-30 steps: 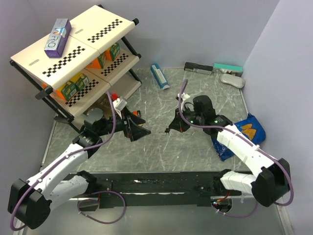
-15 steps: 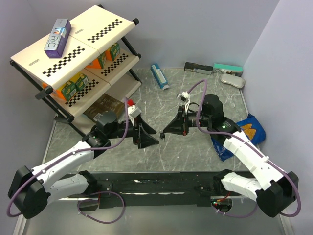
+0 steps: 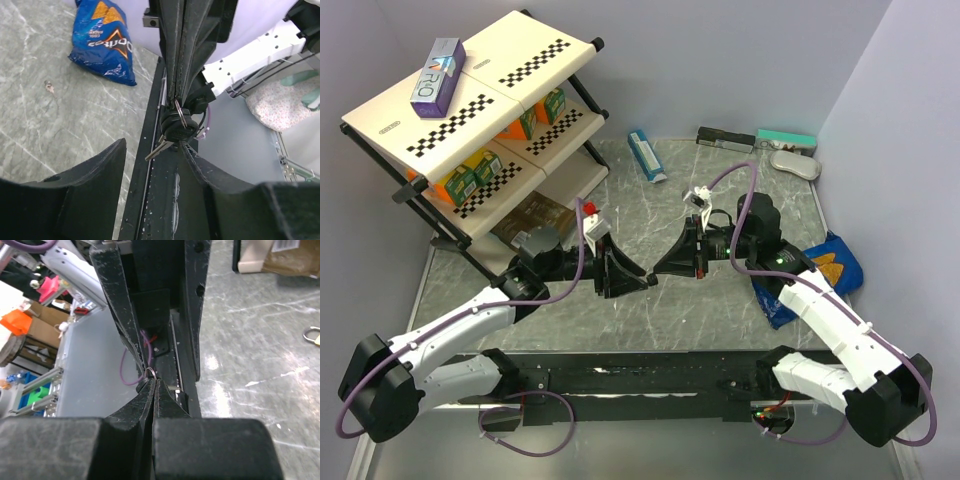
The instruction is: Unlock with the key
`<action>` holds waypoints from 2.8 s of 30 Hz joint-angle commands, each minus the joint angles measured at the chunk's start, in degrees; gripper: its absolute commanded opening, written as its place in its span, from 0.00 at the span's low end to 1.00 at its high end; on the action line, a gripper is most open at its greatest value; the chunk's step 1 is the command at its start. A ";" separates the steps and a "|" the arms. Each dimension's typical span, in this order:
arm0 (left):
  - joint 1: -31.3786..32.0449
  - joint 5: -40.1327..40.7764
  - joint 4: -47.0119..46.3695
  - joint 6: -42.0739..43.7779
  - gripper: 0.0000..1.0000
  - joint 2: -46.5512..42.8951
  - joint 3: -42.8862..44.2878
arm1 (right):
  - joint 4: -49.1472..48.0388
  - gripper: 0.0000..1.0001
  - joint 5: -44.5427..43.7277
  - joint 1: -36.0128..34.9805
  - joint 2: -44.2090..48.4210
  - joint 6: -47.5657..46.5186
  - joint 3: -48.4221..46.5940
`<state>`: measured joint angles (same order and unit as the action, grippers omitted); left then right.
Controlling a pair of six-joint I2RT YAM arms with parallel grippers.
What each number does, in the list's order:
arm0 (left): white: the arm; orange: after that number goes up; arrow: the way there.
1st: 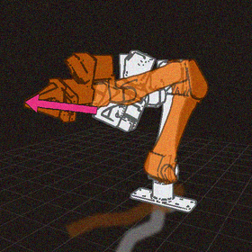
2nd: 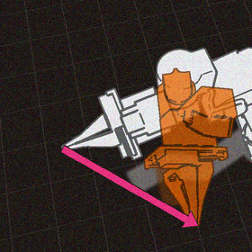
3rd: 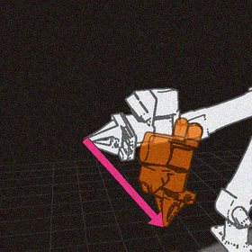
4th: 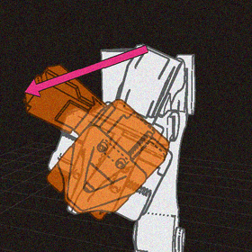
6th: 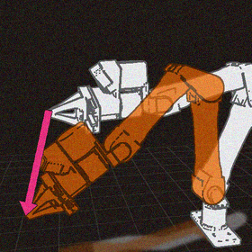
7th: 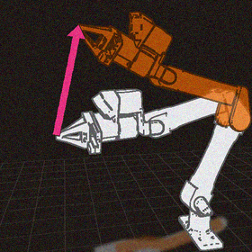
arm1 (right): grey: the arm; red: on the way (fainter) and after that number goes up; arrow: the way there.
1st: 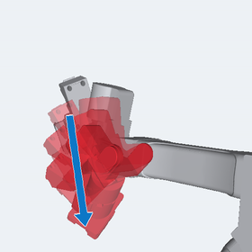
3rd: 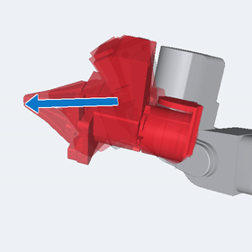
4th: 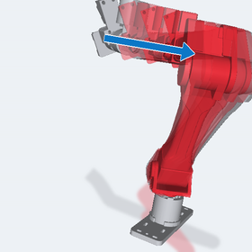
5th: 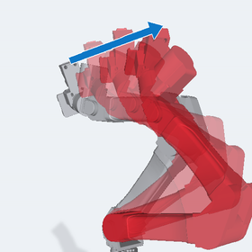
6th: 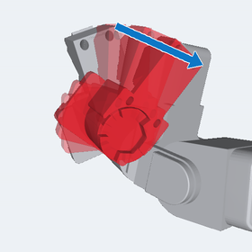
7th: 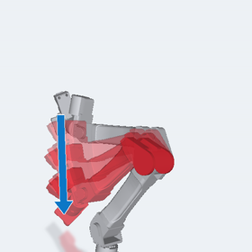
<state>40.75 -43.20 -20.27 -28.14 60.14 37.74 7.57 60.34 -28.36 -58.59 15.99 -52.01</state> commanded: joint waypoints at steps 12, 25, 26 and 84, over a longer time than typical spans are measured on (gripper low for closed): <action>1.79 -8.21 -6.53 -0.95 0.44 0.33 0.41 | -9.07 0.00 5.14 0.23 1.28 4.58 1.21; 2.75 -6.11 -3.46 0.54 0.01 -0.64 0.41 | -7.84 0.00 3.82 0.24 0.76 3.61 1.03; 2.75 -5.93 -3.28 0.46 0.01 -0.72 0.41 | -7.84 0.00 3.56 0.32 0.67 3.26 1.12; 2.75 0.75 35.30 14.87 0.01 -1.25 7.53 | 11.59 0.24 -11.38 -16.46 -8.21 -13.53 -3.89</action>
<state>43.44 -43.20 18.26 -12.97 60.45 45.23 18.90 45.80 -44.45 -67.44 2.85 -55.48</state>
